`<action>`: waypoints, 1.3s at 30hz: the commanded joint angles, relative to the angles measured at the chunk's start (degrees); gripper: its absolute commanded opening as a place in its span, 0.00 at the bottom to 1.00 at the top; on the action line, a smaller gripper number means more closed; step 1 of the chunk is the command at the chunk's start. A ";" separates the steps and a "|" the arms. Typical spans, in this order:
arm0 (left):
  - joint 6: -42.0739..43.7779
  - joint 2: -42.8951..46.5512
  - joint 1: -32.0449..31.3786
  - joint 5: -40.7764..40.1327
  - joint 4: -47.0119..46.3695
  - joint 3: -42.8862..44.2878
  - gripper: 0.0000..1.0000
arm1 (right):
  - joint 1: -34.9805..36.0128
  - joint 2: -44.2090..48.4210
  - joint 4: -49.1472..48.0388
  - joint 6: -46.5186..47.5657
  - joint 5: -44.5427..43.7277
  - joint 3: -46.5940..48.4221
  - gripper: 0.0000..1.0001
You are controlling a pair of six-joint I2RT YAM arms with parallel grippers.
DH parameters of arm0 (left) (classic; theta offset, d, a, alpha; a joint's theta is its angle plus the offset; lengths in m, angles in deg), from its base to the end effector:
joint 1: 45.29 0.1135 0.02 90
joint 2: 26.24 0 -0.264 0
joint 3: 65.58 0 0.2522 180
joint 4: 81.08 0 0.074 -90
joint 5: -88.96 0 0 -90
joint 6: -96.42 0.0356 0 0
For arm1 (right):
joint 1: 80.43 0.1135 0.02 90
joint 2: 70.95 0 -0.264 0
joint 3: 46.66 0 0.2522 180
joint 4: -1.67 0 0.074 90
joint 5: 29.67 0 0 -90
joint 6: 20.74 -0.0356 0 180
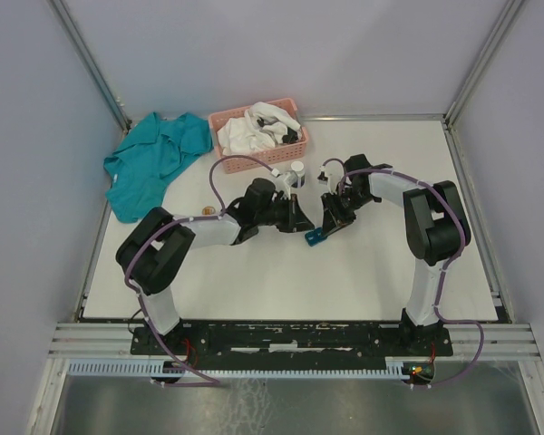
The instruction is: Sort the pills into containers
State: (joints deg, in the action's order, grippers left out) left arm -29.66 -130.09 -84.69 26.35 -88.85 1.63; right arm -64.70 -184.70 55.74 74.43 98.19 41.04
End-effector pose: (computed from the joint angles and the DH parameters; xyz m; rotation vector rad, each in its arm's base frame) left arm 0.2817 -0.2526 0.1683 0.3904 2.2488 -1.2520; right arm 0.3506 0.1215 0.1438 -0.6037 2.8046 1.0021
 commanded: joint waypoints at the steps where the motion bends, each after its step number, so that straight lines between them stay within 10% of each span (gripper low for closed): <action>1: 1.27 2.24 -0.66 0.77 -1.12 2.45 0.03 | -0.09 -1.57 -2.16 0.47 -3.99 1.32 0.31; 16: 3.56 -12.13 -1.78 -4.85 7.05 4.34 0.03 | -0.08 -1.69 -2.08 0.37 -4.30 1.41 0.31; 39: 5.93 0.67 -1.78 -2.66 9.40 6.46 0.05 | -0.08 -0.34 -3.77 -1.98 0.08 2.09 0.41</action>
State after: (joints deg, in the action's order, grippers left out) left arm -27.27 -130.73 -86.63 24.74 -80.44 7.47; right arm -64.70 -185.03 55.09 73.51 98.52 41.52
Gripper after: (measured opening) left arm 0.048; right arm 0.393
